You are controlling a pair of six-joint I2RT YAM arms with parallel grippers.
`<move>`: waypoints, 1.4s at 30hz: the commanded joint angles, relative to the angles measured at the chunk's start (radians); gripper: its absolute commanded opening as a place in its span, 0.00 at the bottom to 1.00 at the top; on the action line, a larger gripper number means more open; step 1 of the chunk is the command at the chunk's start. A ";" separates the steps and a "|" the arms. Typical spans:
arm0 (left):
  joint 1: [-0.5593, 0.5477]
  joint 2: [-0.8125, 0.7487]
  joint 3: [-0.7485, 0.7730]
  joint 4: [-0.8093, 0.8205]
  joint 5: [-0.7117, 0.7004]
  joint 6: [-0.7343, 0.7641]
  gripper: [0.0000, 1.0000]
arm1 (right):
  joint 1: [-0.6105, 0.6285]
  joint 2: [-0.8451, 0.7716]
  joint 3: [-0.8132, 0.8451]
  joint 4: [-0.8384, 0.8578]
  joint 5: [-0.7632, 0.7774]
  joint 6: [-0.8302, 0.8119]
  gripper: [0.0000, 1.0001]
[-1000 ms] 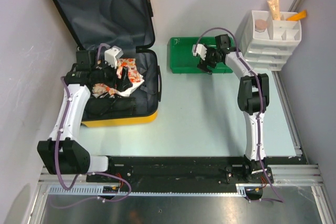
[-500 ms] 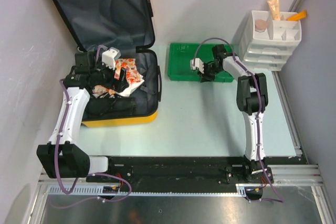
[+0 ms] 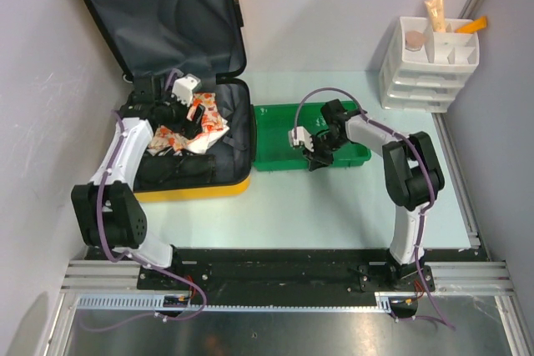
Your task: Open, take out, and arrange the luggage
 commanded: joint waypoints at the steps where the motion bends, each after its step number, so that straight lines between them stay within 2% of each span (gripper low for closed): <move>1: -0.011 0.030 0.035 0.085 0.016 0.211 0.93 | 0.024 -0.053 -0.039 -0.013 -0.062 0.163 0.00; 5: -0.026 0.080 0.049 0.128 0.042 0.327 0.98 | 0.023 -0.070 -0.042 -0.013 -0.035 0.192 0.06; 8: -0.067 0.119 0.060 0.133 0.041 0.406 1.00 | 0.018 -0.081 -0.043 -0.036 -0.023 0.189 0.22; 9: -0.080 0.129 0.061 0.135 0.039 0.436 1.00 | 0.018 -0.087 -0.042 -0.048 -0.023 0.191 0.35; 12: -0.104 0.165 0.061 0.141 0.026 0.478 1.00 | 0.016 -0.105 -0.042 -0.030 -0.019 0.235 0.57; 18: -0.126 0.233 0.078 0.167 -0.006 0.492 0.98 | -0.020 -0.171 -0.042 0.105 -0.041 0.451 0.74; 21: -0.127 0.247 0.086 0.177 -0.040 0.501 0.95 | -0.043 -0.199 -0.040 0.171 -0.061 0.546 0.78; 24: -0.126 0.253 0.086 0.184 -0.089 0.521 0.88 | -0.057 -0.221 -0.039 0.255 -0.069 0.655 0.80; 25: -0.126 0.250 0.086 0.185 -0.094 0.522 0.81 | -0.066 -0.225 -0.037 0.281 -0.076 0.683 0.82; 27: -0.115 0.241 0.086 0.181 -0.082 0.518 0.73 | -0.076 -0.233 -0.034 0.364 -0.079 0.794 0.83; 28: -0.110 0.233 0.086 0.182 -0.071 0.513 0.65 | -0.085 -0.233 -0.031 0.386 -0.078 0.825 0.84; 30: -0.104 0.207 0.080 0.182 -0.045 0.504 0.58 | -0.088 -0.221 -0.011 0.435 -0.078 0.899 0.84; 33: -0.098 0.173 0.048 0.182 -0.011 0.513 0.45 | -0.086 -0.192 0.013 0.528 -0.038 1.098 0.84; 34: -0.098 0.169 0.043 0.181 -0.008 0.509 0.38 | -0.085 -0.184 0.026 0.547 -0.023 1.196 0.84; 37: -0.089 0.164 0.052 0.181 0.012 0.475 0.27 | -0.074 -0.147 0.073 0.616 0.025 1.374 0.89; 42: -0.086 0.178 0.069 0.181 0.024 0.429 0.20 | -0.030 -0.063 0.202 0.650 0.028 1.514 0.89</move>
